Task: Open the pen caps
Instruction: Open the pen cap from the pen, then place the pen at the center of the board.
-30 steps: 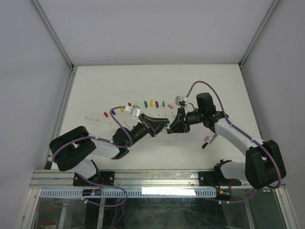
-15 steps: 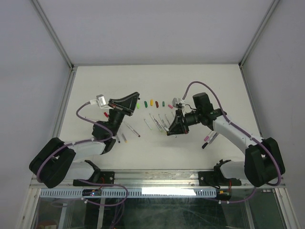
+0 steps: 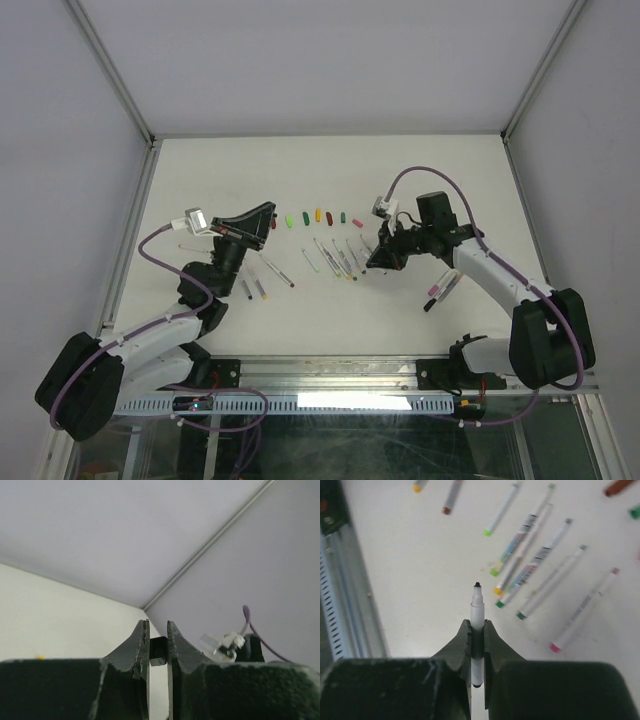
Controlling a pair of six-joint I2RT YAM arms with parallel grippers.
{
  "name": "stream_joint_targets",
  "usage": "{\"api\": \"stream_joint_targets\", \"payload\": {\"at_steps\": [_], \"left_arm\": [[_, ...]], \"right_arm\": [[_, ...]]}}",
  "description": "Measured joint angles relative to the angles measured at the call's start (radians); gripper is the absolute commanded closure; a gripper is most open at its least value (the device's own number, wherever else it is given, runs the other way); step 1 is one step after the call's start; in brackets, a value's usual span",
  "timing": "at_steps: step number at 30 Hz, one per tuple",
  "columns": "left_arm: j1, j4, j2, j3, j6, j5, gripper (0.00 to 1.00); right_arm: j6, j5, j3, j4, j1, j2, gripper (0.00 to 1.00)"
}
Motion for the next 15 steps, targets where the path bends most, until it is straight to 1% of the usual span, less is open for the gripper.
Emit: {"api": "stream_joint_targets", "payload": {"at_steps": [4,7,11,15], "left_arm": [[0.0,-0.094,-0.016,-0.021,-0.031,0.056,1.0],[0.0,-0.146,-0.011,-0.028,-0.056,0.105,1.0],[0.0,-0.177,0.019,-0.028,-0.086,0.165,1.0],[0.0,-0.192,0.064,-0.028,-0.108,0.215,1.0]], "right_arm": [[0.058,0.163,0.0,0.036,-0.07,-0.003,1.0],[0.109,0.28,0.0,0.067,-0.099,-0.002,1.0],[0.143,0.395,0.0,0.096,-0.105,0.025,1.0],[0.163,0.496,0.0,0.118,-0.108,0.09,0.98]]}}
